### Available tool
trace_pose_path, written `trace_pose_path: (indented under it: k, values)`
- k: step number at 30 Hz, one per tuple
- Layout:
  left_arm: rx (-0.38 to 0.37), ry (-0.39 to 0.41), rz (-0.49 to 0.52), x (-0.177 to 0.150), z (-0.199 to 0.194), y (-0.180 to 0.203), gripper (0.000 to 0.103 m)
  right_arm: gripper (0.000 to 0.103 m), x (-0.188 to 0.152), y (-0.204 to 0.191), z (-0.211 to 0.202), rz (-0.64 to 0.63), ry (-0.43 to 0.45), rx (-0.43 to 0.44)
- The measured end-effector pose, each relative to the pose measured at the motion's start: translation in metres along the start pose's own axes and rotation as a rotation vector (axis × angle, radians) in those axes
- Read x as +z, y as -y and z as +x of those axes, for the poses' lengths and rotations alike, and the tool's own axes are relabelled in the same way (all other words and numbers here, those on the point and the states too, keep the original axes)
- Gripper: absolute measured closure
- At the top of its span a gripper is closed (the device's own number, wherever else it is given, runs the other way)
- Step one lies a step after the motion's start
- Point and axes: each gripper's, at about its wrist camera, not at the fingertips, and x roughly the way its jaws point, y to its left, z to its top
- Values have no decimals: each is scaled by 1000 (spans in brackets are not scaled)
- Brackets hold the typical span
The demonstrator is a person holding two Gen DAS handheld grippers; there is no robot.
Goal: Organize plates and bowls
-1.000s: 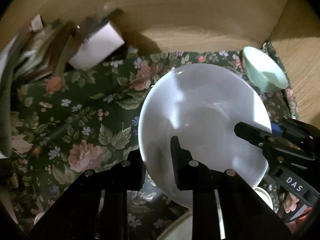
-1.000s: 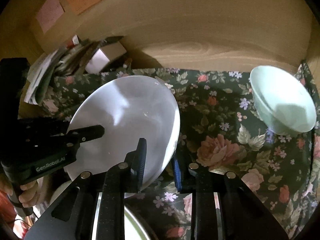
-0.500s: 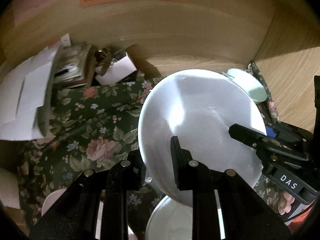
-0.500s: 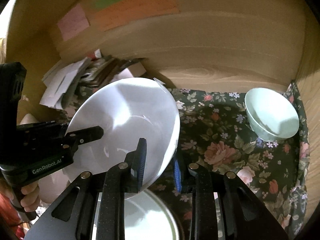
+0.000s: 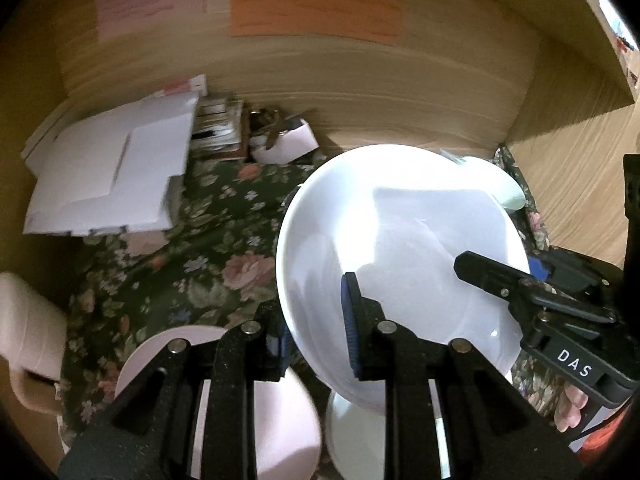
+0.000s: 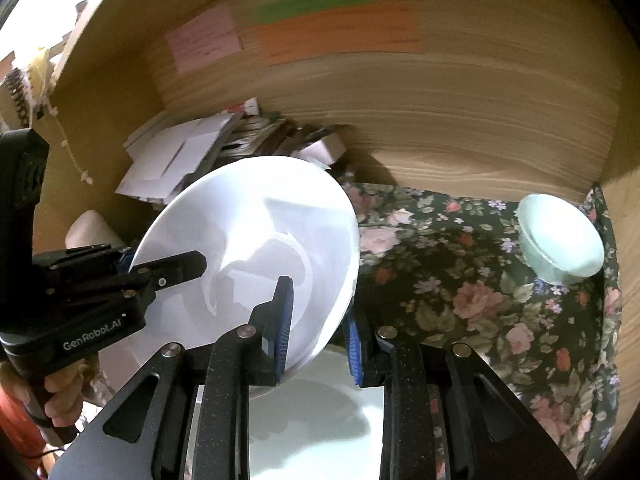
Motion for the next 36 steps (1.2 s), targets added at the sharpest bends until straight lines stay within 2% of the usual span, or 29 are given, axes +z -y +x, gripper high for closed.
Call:
trace_pose_path:
  k: [13, 22, 29, 36]
  values:
    - [30, -15, -71, -43, -20, -42, 81, 81, -13, -49, 16, -58, -34, 63]
    - [78, -17, -130, -67, -34, -77, 81, 81, -22, -81, 39, -103, -92, 129]
    - [99, -27, -175, -85, -39, -96, 81, 81, -33, -94, 53, -112, -136, 164]
    - [102, -38, -185, -99, -37, -101, 81, 81, -41, -98, 62, -117, -168, 169]
